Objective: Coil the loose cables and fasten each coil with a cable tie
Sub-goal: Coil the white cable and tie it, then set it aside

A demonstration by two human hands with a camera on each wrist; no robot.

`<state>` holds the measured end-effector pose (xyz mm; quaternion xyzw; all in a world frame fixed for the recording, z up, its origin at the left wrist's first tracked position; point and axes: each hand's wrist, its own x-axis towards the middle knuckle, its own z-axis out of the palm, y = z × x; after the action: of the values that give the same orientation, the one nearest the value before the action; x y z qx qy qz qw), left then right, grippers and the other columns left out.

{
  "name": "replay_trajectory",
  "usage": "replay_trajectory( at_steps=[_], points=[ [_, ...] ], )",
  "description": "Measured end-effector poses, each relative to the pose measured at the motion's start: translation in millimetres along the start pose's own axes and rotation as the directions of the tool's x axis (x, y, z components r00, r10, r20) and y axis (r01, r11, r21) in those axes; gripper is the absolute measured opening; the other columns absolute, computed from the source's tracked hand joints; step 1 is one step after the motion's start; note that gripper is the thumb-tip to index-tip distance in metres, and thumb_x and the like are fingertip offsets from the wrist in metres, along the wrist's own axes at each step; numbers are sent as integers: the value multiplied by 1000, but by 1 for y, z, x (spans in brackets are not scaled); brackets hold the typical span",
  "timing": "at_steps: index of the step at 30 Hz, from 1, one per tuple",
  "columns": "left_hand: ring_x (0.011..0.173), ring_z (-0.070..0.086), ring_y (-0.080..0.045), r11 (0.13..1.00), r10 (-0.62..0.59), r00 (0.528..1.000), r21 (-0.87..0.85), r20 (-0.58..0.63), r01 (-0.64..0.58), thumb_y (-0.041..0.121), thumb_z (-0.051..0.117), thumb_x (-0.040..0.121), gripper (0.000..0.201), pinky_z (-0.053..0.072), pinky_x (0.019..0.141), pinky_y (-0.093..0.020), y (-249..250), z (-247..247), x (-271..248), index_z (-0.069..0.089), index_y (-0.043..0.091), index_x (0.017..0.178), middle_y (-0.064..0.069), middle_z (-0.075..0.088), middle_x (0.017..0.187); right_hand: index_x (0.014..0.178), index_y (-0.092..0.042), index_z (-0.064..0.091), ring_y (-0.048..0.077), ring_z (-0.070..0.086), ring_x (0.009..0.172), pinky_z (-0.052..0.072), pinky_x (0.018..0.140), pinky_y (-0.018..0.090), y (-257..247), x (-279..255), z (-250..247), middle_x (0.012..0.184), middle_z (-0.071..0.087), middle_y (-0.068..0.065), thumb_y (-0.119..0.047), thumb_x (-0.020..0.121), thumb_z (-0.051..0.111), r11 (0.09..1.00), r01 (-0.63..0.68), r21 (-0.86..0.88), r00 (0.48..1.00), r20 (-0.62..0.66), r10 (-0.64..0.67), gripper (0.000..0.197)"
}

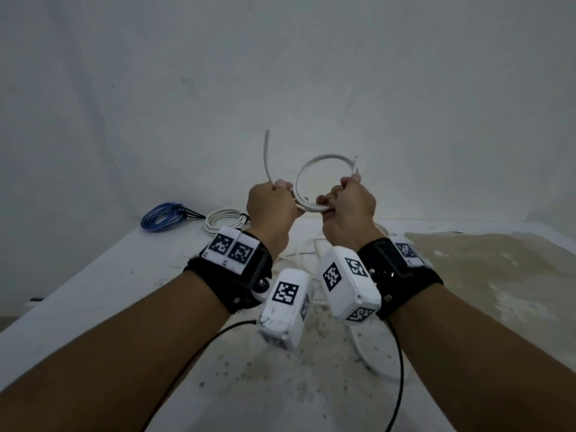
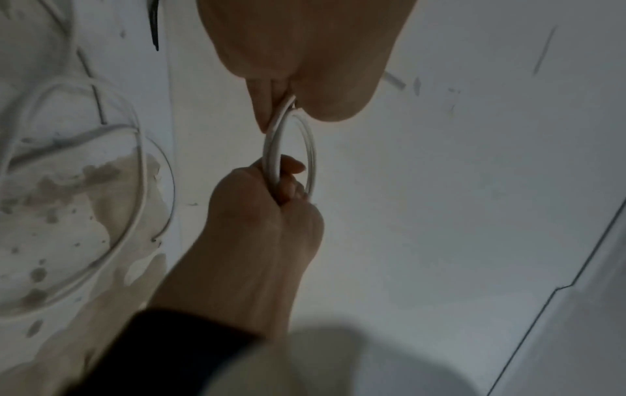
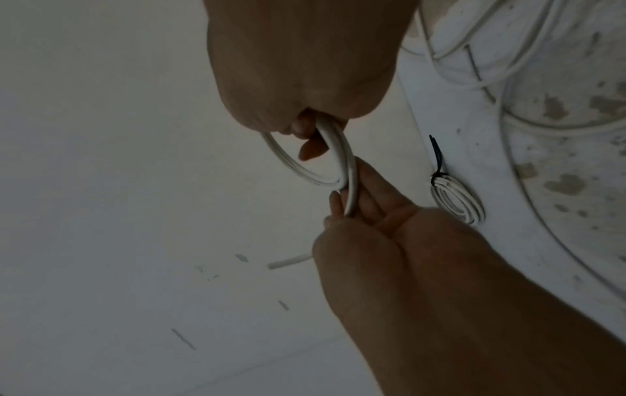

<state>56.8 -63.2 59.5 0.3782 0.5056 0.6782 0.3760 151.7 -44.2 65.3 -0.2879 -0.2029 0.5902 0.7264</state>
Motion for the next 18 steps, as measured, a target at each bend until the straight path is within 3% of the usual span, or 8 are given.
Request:
replay_trajectory(
  at_steps=[3, 9, 13, 14, 16, 18],
  points=[
    [58, 70, -25, 999, -20, 1000, 45, 9, 19, 20, 46, 103, 35, 54, 51, -27, -1, -9, 0, 67, -1, 83, -18, 73, 77, 81, -12, 46, 11, 25, 37, 40, 44, 24, 3, -3, -5, 47, 30, -3, -30, 108, 37, 1000, -17, -24, 994, 104, 19, 33],
    [59, 72, -29, 992, 25, 1000, 124, 2, -25, 24, 49, 101, 37, 56, 51, -29, -7, -19, -8, 69, 1, 82, -15, 74, 73, 81, -12, 46, 11, 28, 38, 39, 44, 25, 12, -8, -10, 48, 31, -4, -31, 108, 36, 992, 33, -119, 992, 129, -18, 34],
    [59, 72, -26, 964, 88, 994, 244, 63, -101, 27, 46, 103, 39, 55, 52, -29, -3, -26, -8, 67, 6, 78, -11, 75, 81, 80, -12, 46, 11, 25, 39, 37, 43, 24, 9, -11, -14, 51, 30, -3, -29, 108, 37, 990, -83, -115, 972, 210, 106, 34],
    [62, 72, -24, 940, 137, 988, 304, 69, -152, 28, 44, 103, 40, 55, 54, -30, 0, -27, -7, 68, 9, 78, -7, 76, 83, 79, -12, 46, 11, 24, 39, 37, 43, 23, 8, -12, -15, 53, 30, -3, -28, 108, 37, 986, -109, -128, 961, 241, 137, 34],
    [75, 70, -19, 844, 269, 959, 457, 92, -281, 30, 40, 103, 44, 57, 72, -35, 1, -30, -4, 74, 11, 82, 0, 77, 88, 79, -12, 46, 10, 24, 39, 37, 44, 23, 7, -15, -16, 54, 29, -3, -27, 108, 37, 981, -129, -145, 944, 284, 167, 34],
    [80, 68, -16, 820, 323, 944, 476, 72, -317, 27, 38, 104, 43, 55, 84, -38, 0, -27, -6, 74, 10, 88, 1, 76, 95, 79, -13, 47, 10, 24, 39, 38, 46, 23, 8, -16, -15, 54, 29, -3, -27, 108, 36, 979, -139, -147, 934, 310, 179, 34]
  ],
)
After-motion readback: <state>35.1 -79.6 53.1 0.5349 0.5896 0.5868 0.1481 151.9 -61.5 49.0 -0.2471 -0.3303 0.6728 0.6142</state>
